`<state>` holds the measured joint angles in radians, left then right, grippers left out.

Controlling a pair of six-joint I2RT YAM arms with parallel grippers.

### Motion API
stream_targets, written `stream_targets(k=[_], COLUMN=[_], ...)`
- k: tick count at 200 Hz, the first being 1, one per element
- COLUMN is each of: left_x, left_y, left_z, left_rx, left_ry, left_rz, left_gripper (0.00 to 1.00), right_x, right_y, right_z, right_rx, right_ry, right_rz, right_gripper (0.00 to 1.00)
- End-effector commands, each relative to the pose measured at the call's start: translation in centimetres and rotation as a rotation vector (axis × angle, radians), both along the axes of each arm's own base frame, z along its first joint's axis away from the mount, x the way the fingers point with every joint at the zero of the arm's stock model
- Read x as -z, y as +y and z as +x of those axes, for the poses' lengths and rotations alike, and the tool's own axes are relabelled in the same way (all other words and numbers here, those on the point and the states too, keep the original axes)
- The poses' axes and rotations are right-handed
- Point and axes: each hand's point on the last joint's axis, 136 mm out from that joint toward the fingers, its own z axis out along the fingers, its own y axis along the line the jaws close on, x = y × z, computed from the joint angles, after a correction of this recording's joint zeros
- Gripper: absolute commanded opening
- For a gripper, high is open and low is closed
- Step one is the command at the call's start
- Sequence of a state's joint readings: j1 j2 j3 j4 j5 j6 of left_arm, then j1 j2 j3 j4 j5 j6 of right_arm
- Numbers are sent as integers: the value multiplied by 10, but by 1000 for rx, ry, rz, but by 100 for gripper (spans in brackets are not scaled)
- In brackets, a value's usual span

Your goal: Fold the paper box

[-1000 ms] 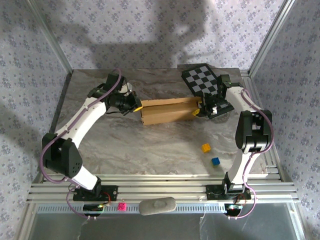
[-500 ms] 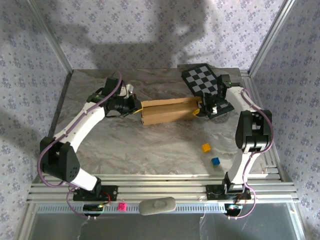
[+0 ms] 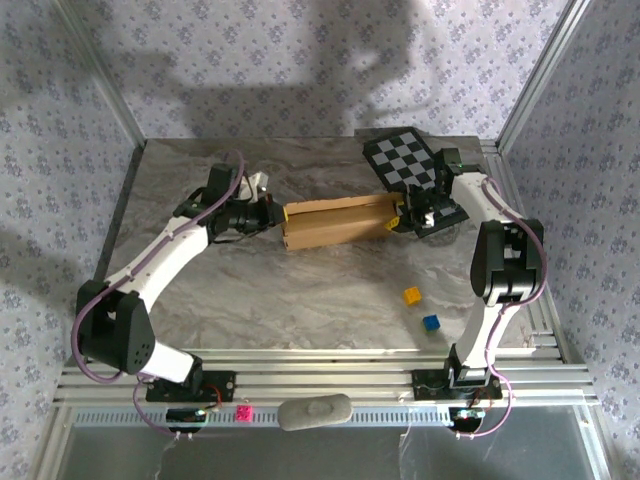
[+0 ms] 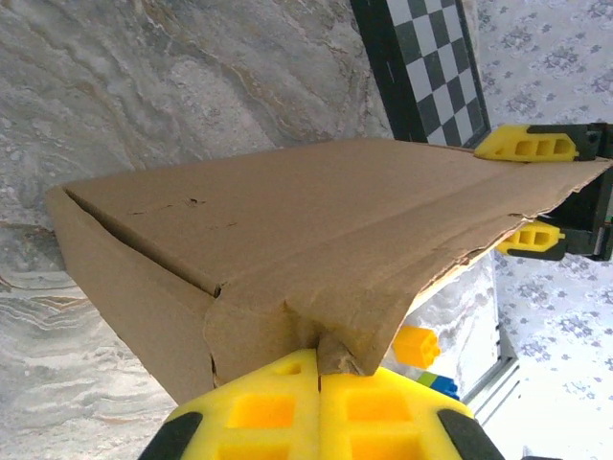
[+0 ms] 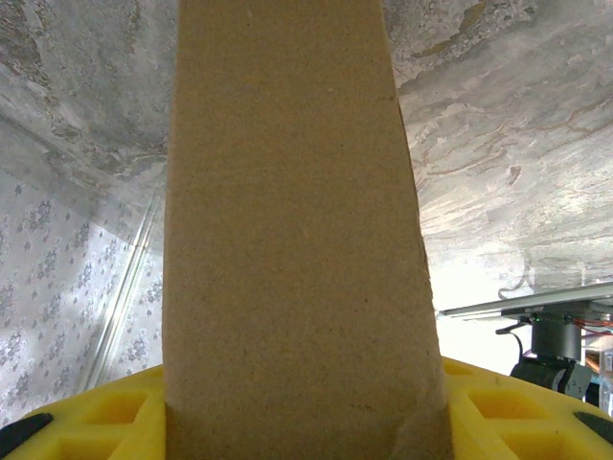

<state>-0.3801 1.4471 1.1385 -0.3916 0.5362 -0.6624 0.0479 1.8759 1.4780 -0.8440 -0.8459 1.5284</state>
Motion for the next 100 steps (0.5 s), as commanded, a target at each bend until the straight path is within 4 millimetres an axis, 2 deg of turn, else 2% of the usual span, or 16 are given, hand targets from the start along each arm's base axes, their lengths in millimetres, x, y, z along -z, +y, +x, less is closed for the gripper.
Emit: stream_targets(k=[1,31,63,100], left_x=[-4,-31,-32,-41], left_y=[-6,-3,-11,-9], left_z=[-12,2,-2,0], left_rx=[59,42,63,27], left_ry=[54,94,219,270], left_rz=[-67,-111,-134,-188], left_gripper=[0,0,0,0], right_x=[3,2,0,1], right_y=[1,1,1,-2], right_z=[5,6,4,3], right_rx=[-5,-10,-56,-72], right_ry=[0,-3,-11,-26], right_rz=[-26,-27,-32,-40], right_gripper=[37,37,37,38])
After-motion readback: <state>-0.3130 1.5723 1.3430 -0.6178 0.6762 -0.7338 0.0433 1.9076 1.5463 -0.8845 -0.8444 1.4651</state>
